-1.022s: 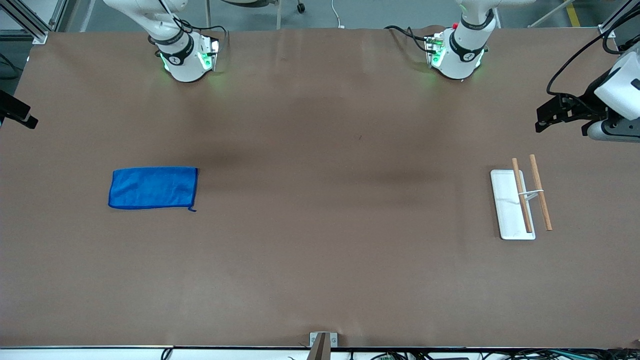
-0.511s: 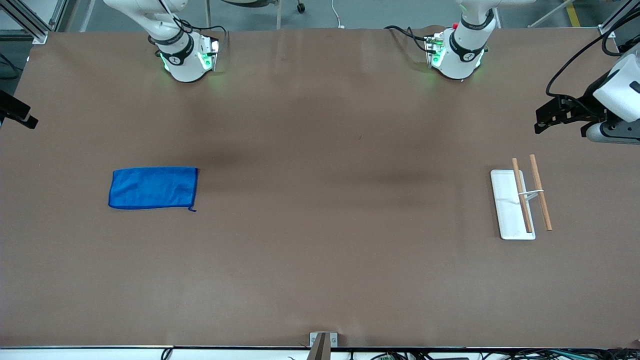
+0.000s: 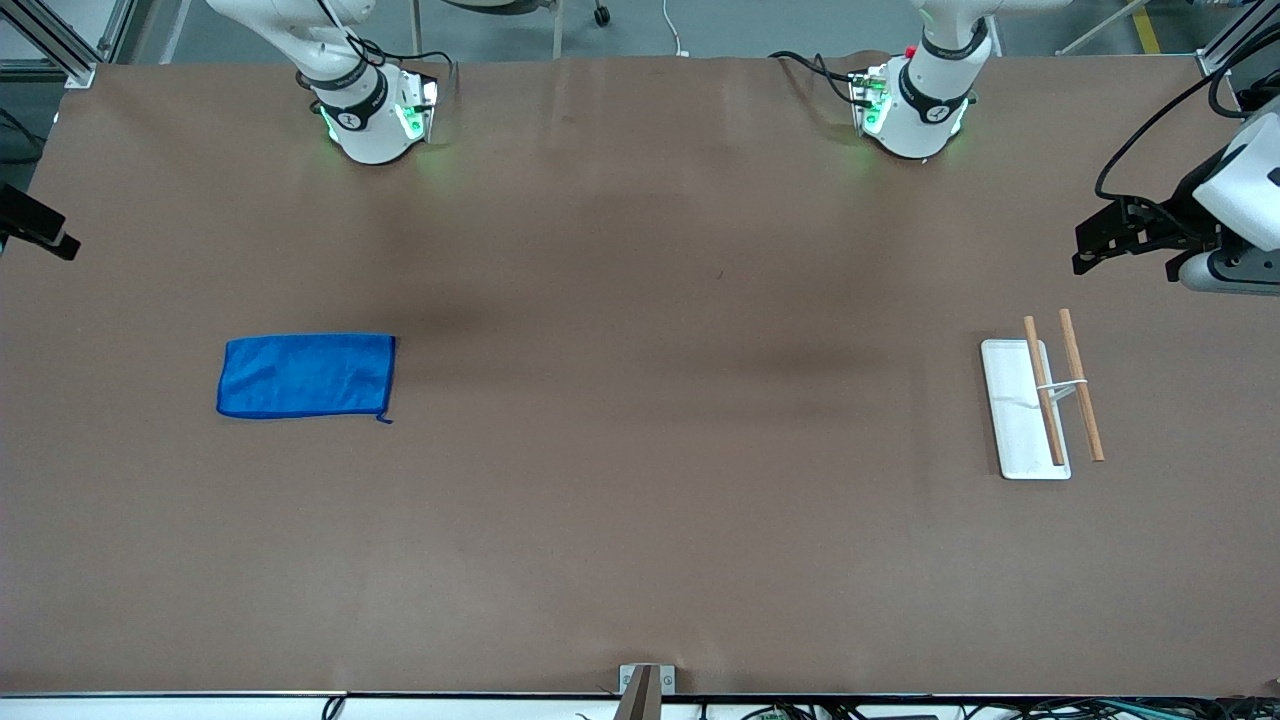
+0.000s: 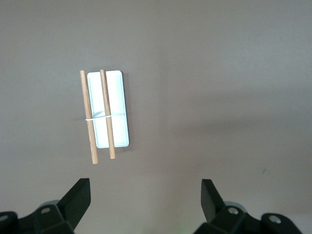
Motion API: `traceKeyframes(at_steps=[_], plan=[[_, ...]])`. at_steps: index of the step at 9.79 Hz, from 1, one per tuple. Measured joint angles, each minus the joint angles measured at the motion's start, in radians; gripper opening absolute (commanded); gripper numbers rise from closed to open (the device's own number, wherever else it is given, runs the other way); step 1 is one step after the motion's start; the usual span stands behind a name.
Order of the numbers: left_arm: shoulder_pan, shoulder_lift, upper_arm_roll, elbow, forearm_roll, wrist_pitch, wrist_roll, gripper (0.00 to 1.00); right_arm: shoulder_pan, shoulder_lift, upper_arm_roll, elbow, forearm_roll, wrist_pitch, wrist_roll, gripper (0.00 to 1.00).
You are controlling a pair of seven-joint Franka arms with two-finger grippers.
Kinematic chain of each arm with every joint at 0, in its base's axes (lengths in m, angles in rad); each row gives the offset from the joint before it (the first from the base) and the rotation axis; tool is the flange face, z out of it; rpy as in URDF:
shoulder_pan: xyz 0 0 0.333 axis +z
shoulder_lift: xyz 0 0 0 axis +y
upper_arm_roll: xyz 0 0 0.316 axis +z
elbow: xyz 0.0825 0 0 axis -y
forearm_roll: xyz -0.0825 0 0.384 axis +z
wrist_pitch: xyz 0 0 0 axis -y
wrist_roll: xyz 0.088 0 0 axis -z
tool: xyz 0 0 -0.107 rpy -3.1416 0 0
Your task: Right arm passes towel to left arm to hang
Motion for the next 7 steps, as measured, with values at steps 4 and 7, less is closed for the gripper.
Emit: traceKeyframes(at_steps=[4,7], plan=[[0.000,0.000,0.000,0.002,0.000,0.000,0.000,1.00,0.003,0.063,0.004,-0.234,0.001,0.244,-0.021,1.00],[0.000,0.001,0.000,0.002,0.000,0.000,0.000,1.00,0.003,0.118,0.004,-0.512,-0.006,0.603,-0.053,1.00]])
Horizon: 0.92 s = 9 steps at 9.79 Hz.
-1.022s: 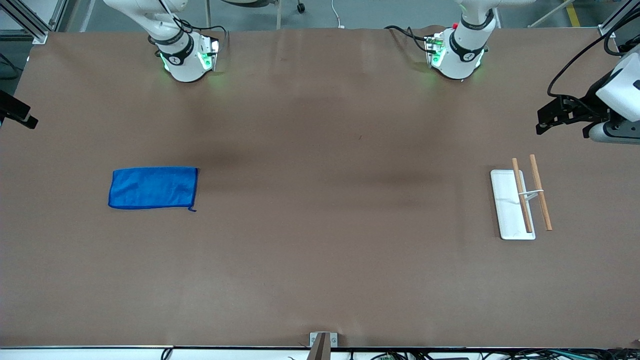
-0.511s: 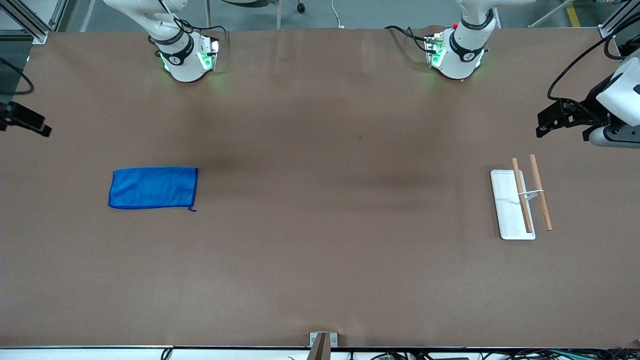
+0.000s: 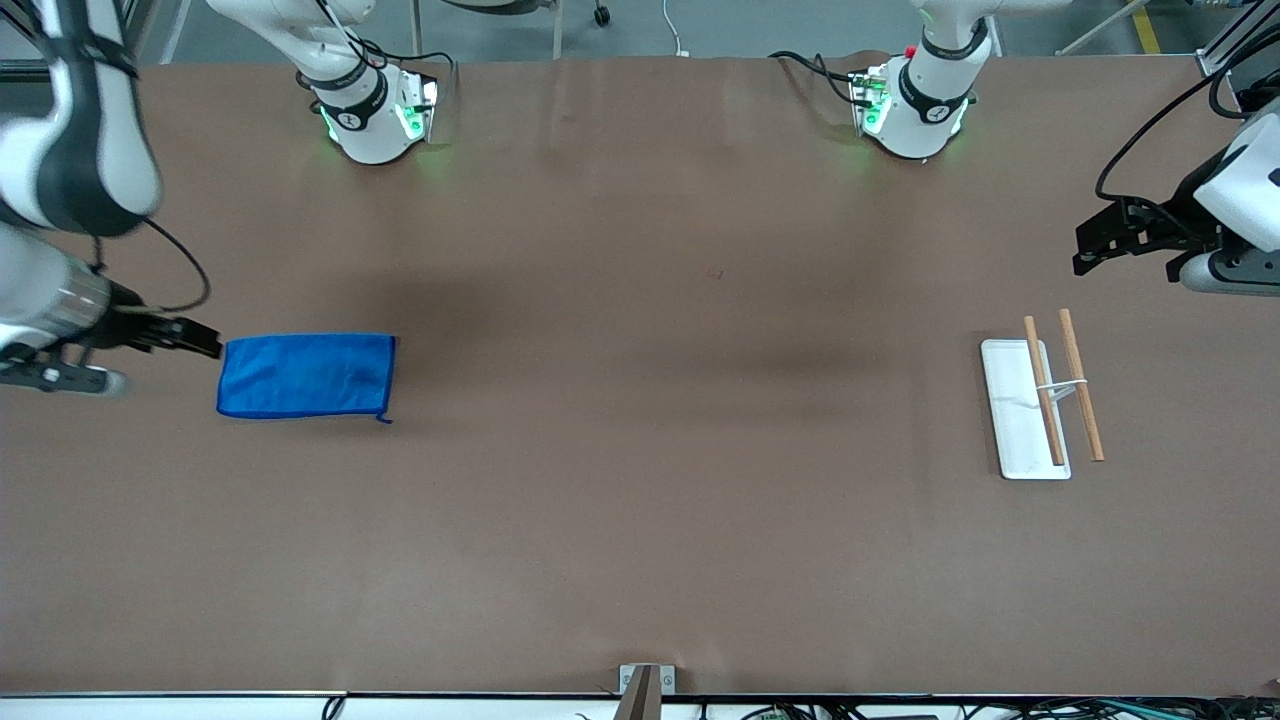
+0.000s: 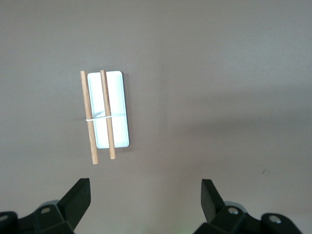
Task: Right arm passes towel to left arm to hang
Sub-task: 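Reach the right gripper down to the blue towel's edge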
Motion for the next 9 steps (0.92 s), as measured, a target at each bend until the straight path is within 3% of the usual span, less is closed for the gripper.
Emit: traceKeyframes(at_steps=[3,5,9], plan=[[-0.001,0.013,-0.001,0.005,0.000,0.000,0.000,1.00,-0.004,0.092,-0.004,-0.224,-0.004,0.370,-0.077,0.99],[-0.002,0.018,-0.001,0.013,0.000,0.000,0.000,1.00,-0.005,0.177,-0.006,-0.286,-0.004,0.541,-0.088,0.97],[-0.002,0.021,-0.001,0.017,0.000,0.000,0.000,1.00,-0.005,0.247,-0.006,-0.312,-0.005,0.601,-0.094,0.92]])
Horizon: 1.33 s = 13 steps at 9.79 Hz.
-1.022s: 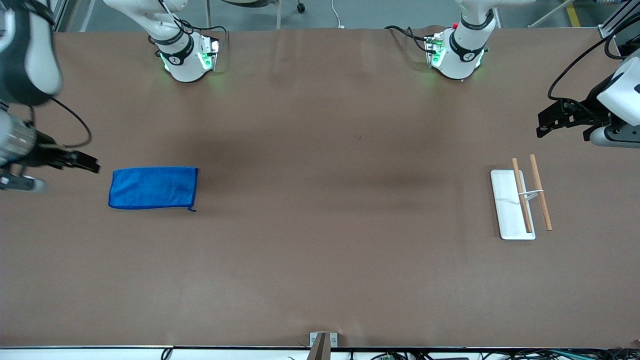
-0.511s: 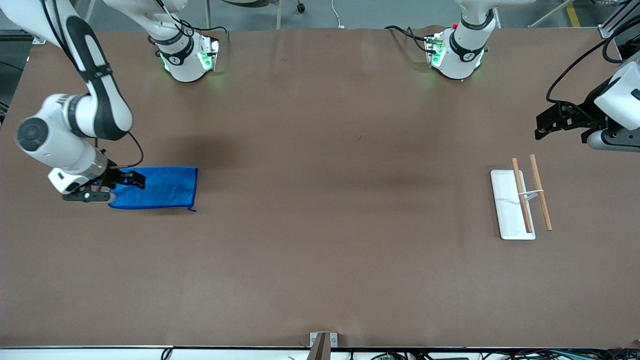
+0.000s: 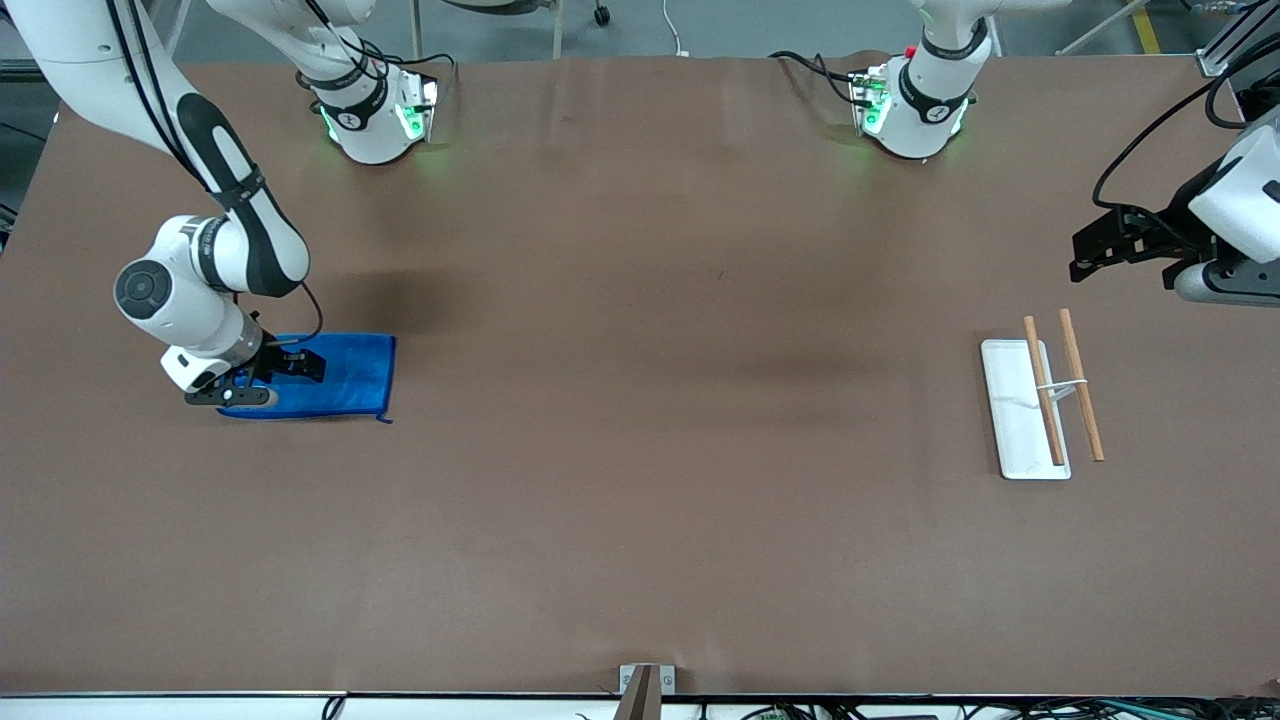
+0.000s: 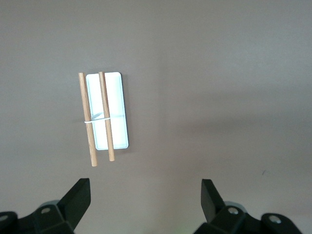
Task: Right arm passes towel to left arm to hang
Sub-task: 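Reach the right gripper down to the blue towel's edge, then close the right gripper on the blue towel edge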
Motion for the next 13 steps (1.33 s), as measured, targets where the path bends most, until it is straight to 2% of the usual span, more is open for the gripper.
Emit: traceKeyframes(at_steps=[1,2,4,5,6,8,11,13], plan=[[0.000,0.003,0.000,0.000,0.000,0.000,0.000,1.00,0.000,0.007,0.000,-0.002,0.000,0.009,-0.001,0.86],[0.000,0.011,0.000,0.004,0.000,0.000,0.000,1.00,0.000,0.015,0.000,-0.003,-0.001,0.021,-0.002,0.72],[-0.001,0.044,-0.001,0.039,0.000,0.000,0.000,1.00,0.000,0.029,0.000,-0.004,-0.001,0.041,-0.003,0.34],[-0.001,0.059,-0.003,0.059,0.000,0.000,0.001,1.00,0.000,0.027,0.000,-0.003,-0.001,0.044,-0.003,0.06],[-0.002,0.067,-0.007,0.068,0.000,0.000,0.001,1.00,0.000,0.027,0.000,-0.003,-0.001,0.044,-0.004,0.00],[-0.003,0.070,-0.010,0.072,0.001,-0.005,0.001,1.00,0.000,0.018,0.002,0.002,-0.001,0.009,-0.003,0.00],[0.001,0.070,-0.008,0.078,0.001,-0.016,0.001,1.00,0.002,-0.032,0.009,0.086,-0.001,-0.250,-0.003,0.00],[0.001,0.070,-0.008,0.081,0.001,-0.023,0.001,1.00,0.009,-0.124,0.054,0.144,-0.001,-0.413,-0.003,0.00]])
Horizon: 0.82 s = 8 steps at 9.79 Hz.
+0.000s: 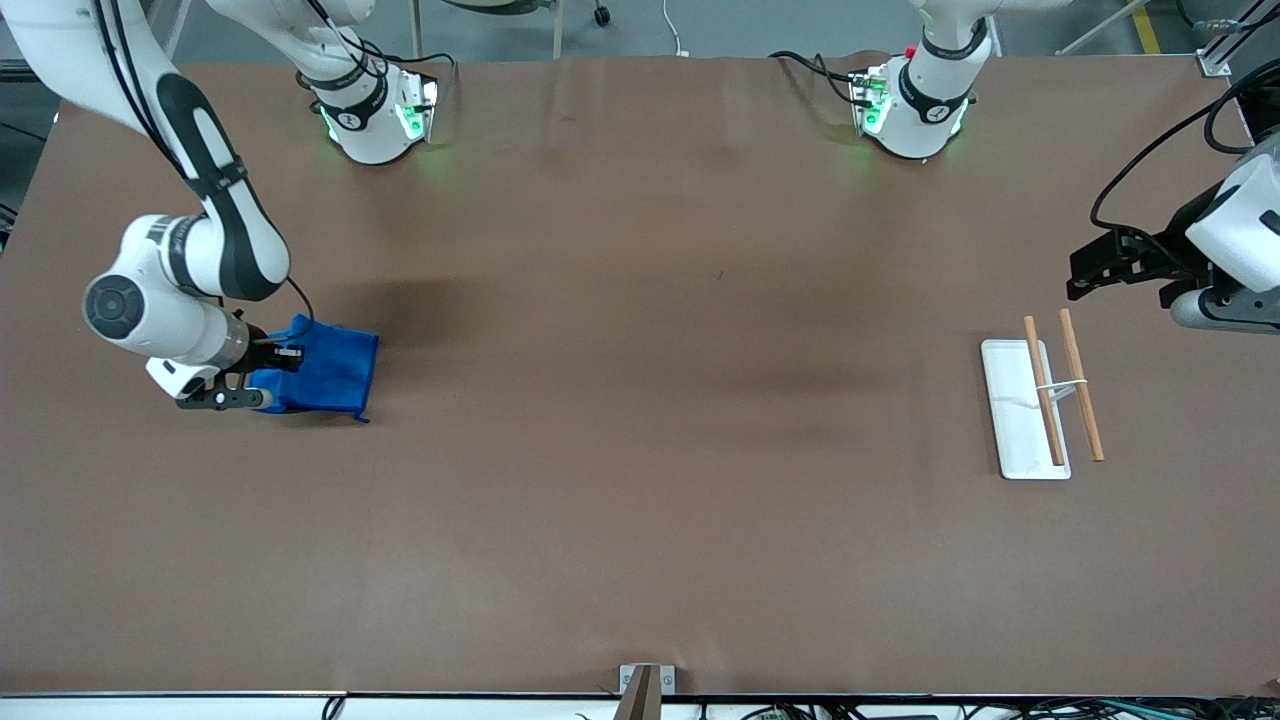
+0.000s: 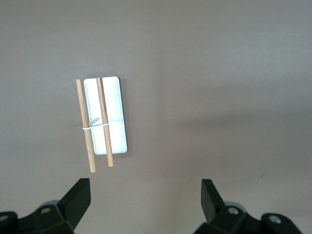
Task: Right arm passes towel to left arm to hang
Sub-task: 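Close the right gripper on the blue towel edge, then lift the towel with the right gripper while the left gripper approaches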
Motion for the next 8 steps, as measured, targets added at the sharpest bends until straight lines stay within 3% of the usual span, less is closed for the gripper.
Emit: traceKeyframes(at_steps=[2,5,8], plan=[[-0.002,0.000,-0.002,0.001,0.000,-0.001,-0.001,1.00,0.008,-0.087,0.094,0.034,0.003,-0.131,0.036,0.00],[0.000,-0.014,-0.002,0.003,0.000,-0.001,-0.002,1.00,0.016,-0.143,0.294,0.108,0.021,-0.183,0.185,0.00],[-0.005,-0.017,-0.007,0.001,-0.041,-0.006,-0.002,1.00,0.026,-0.147,0.461,0.202,0.254,-0.160,0.273,0.00]])
